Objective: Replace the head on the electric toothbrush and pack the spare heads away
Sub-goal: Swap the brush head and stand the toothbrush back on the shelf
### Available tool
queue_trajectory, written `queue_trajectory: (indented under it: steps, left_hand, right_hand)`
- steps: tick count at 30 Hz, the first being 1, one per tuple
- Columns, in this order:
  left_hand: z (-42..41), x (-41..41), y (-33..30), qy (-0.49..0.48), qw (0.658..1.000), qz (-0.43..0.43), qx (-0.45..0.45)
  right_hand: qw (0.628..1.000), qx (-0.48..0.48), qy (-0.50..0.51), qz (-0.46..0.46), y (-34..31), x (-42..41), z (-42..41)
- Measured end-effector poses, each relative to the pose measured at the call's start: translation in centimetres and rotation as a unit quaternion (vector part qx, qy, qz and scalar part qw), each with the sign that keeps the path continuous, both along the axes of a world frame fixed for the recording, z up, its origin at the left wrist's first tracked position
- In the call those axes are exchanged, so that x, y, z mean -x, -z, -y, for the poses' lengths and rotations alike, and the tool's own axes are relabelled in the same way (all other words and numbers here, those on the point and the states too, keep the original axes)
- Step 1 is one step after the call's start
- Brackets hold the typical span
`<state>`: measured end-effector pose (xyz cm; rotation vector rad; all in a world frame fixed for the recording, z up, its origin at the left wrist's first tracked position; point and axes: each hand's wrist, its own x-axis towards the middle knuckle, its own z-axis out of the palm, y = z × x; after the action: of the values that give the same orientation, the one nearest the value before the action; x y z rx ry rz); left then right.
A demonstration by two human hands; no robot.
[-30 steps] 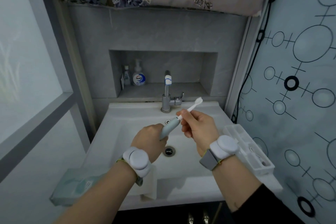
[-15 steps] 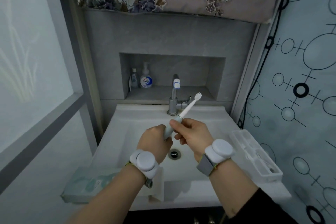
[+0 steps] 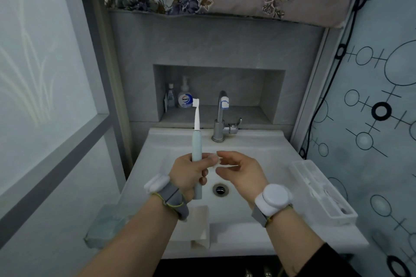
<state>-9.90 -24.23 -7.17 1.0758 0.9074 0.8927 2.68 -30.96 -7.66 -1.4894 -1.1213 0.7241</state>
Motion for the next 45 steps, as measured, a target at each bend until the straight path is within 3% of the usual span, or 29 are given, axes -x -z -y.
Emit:
queue_trajectory:
  steps: [12, 19, 25, 30, 35, 39, 45]
  left_hand:
    - [-0.6, -0.1, -0.2, 0.08, 0.994, -0.012, 0.07]
    - [-2.3, 0.5, -0.8, 0.076, 0.992, 0.073, 0.065]
    - [-6.4, 1.7, -0.8, 0.075, 0.996, -0.036, -0.028]
    - [-11.9, 3.2, 0.5, -0.071, 0.987, -0.113, -0.087]
    - [-18.6, 4.2, 1.4, -0.162, 0.947, -0.229, -0.159]
    - [-22.6, 3.7, 1.8, -0.169, 0.92, -0.288, -0.205]
    - [-26.9, 1.7, 4.2, -0.13, 0.932, -0.291, -0.173]
  right_hand:
    - [0.977, -0.09, 0.016, 0.191, 0.1, -0.8, 0.1]
    - [0.984, -0.086, 0.067, 0.139, 0.2, -2.8, -0.9]
    - [0.998, -0.053, 0.038, 0.026, 0.8, -3.5, -3.5]
    - [0.999, -0.023, 0.01, -0.02, 1.5, -3.5, -6.1]
    - [0.999, -0.001, -0.003, -0.049, 2.4, -3.8, -8.4]
    - [0.999, 0.015, -0.013, -0.05, 2.9, -3.9, -10.4]
    - [0.999, 0.024, -0.018, -0.038, 3.2, -4.5, -13.6]
